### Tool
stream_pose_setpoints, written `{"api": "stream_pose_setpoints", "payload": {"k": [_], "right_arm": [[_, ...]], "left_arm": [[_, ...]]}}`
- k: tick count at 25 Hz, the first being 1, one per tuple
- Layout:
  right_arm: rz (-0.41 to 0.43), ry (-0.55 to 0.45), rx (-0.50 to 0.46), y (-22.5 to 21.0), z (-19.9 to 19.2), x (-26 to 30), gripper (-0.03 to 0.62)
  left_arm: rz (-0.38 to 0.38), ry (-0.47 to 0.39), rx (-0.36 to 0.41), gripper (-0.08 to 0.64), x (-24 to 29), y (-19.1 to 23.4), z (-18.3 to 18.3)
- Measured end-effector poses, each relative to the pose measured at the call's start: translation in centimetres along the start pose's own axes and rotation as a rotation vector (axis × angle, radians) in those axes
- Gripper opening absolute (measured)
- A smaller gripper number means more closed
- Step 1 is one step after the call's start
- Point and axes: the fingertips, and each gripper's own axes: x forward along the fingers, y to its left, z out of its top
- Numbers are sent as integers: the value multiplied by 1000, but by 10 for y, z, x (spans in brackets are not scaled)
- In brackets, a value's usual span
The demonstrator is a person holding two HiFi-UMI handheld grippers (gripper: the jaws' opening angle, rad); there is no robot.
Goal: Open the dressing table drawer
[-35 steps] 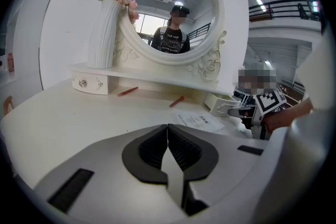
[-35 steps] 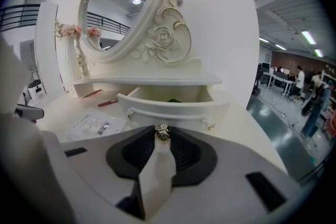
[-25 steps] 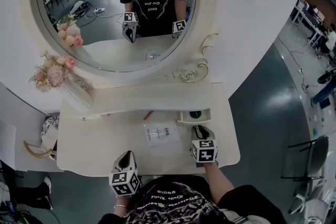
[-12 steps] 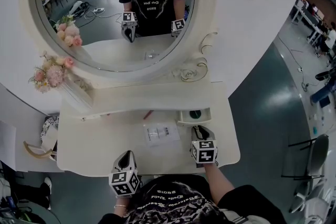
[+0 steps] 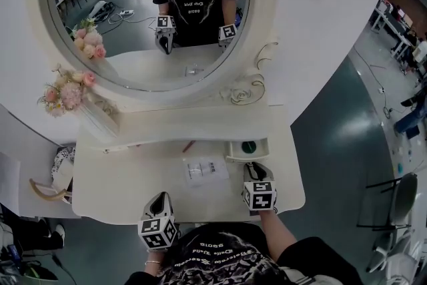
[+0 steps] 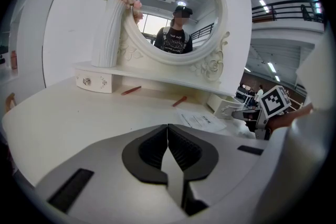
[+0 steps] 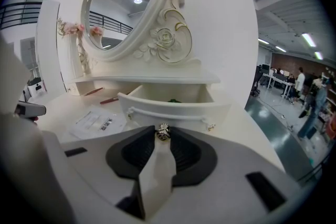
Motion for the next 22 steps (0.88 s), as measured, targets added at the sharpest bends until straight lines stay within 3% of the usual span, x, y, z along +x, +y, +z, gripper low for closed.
{"api": "stream_pose_setpoints", "payload": {"k": [16, 19, 22], "right_arm": [[6, 6, 26, 0, -4, 1, 102], [29, 43, 36, 2, -14, 0, 154], [36, 37, 65, 0, -19, -5, 161]], "left_arm": [[16, -7, 21, 17, -5, 2, 1], [17, -10, 56, 17, -9, 0, 2], [8, 2, 62, 17, -9, -1, 0]]}}
